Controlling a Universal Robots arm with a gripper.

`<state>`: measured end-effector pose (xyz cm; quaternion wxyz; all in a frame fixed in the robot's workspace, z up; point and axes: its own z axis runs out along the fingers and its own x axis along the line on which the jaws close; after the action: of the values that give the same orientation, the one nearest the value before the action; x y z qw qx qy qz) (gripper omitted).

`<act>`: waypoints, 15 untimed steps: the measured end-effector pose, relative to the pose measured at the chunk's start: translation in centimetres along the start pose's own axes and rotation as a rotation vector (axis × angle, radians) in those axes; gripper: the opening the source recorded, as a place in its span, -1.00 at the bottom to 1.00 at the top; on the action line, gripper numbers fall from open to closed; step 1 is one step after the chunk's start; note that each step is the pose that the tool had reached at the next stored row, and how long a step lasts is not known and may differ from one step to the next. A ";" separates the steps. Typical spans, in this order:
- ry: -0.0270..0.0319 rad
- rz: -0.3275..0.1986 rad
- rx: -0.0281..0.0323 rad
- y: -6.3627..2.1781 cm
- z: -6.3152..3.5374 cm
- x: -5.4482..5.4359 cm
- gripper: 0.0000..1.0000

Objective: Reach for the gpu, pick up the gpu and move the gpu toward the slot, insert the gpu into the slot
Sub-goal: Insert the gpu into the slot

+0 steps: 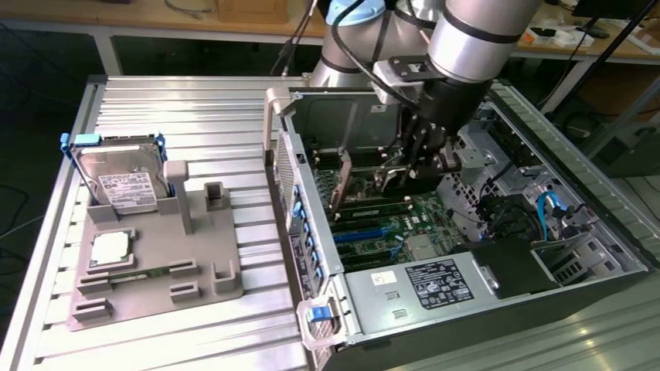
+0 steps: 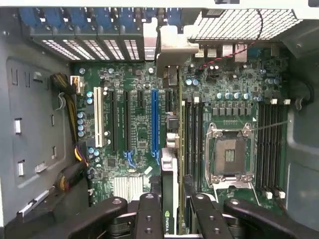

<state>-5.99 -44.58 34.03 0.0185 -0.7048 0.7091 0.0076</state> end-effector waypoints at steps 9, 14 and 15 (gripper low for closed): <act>0.0001 -0.001 0.0259 2.07 3.75 0.6 -0.47; 0.0008 -0.001 0.0259 2.07 3.75 0.6 -0.47; 0.0008 -0.001 0.0260 2.07 3.76 0.6 -0.47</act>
<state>-8.00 -45.06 30.22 0.0273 -0.7049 0.7087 -0.0020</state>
